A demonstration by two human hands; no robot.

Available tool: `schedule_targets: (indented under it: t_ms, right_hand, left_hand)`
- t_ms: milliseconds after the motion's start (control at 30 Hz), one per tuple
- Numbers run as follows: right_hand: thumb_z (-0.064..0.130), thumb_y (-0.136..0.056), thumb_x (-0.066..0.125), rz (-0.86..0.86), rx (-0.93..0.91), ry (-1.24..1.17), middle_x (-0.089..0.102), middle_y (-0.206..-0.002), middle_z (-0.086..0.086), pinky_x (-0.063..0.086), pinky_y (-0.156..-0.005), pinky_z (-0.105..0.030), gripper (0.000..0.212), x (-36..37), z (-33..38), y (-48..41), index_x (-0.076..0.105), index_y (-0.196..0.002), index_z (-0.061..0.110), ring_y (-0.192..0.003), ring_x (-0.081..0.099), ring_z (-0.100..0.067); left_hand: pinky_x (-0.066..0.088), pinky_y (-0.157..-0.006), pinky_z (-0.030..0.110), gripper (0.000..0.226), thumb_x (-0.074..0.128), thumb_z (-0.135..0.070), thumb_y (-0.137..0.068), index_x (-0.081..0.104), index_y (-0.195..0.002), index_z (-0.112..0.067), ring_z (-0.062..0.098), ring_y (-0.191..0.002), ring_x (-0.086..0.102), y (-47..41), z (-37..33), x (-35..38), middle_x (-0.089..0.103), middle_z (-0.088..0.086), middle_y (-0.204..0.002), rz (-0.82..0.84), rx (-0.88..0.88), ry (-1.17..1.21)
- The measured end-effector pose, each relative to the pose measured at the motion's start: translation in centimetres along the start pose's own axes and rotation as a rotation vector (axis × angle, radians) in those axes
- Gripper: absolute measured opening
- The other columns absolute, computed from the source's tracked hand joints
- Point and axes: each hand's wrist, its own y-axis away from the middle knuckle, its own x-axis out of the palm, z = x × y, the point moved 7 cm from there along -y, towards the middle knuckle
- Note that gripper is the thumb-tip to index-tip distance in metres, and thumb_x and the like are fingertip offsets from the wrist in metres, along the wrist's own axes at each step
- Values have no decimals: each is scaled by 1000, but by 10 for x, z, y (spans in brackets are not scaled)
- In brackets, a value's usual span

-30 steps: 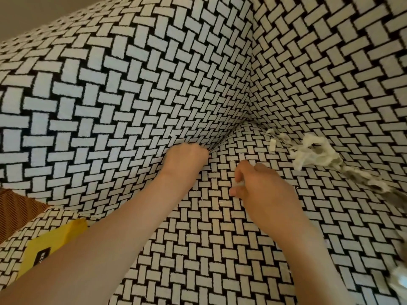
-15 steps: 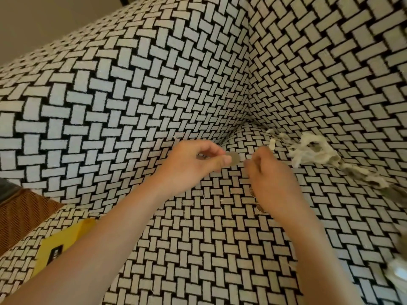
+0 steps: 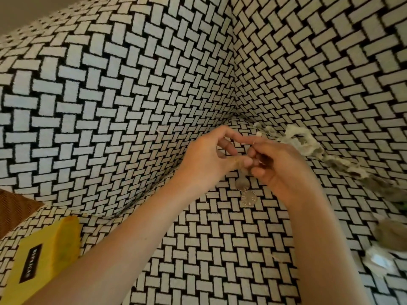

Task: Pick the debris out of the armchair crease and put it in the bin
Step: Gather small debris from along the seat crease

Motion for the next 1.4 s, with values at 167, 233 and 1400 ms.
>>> schedule_targets:
  t_ms: [167,233,1400]
  right_hand:
    - [2,-93,38,-36,-14,-14,41,-58,0,27,-30,-13,24,-10,5,0,60,-89,11,-40,38,-4]
    - [7,-93,39,-95,-64,268,39,-57,5,26,-33,-13,25,-11,9,2,60,-85,16,-40,33,-2]
    - [8,-91,36,52,115,-459,63,-84,-11,57,-65,-26,25,21,-26,-6,60,-90,1,-79,60,-19]
  left_hand:
    - [42,-71,21,67,76,-55,-59,45,-114,-32,6,-89,50,15,14,29,48,-10,-105,225,-37,-457]
    - [42,-76,24,73,73,-60,-60,42,-118,-29,10,-97,47,20,10,39,43,-10,-112,213,56,-626]
    - [50,-63,11,21,66,-38,-72,69,-85,-22,6,-80,64,4,25,3,69,-6,-81,-176,-208,499]
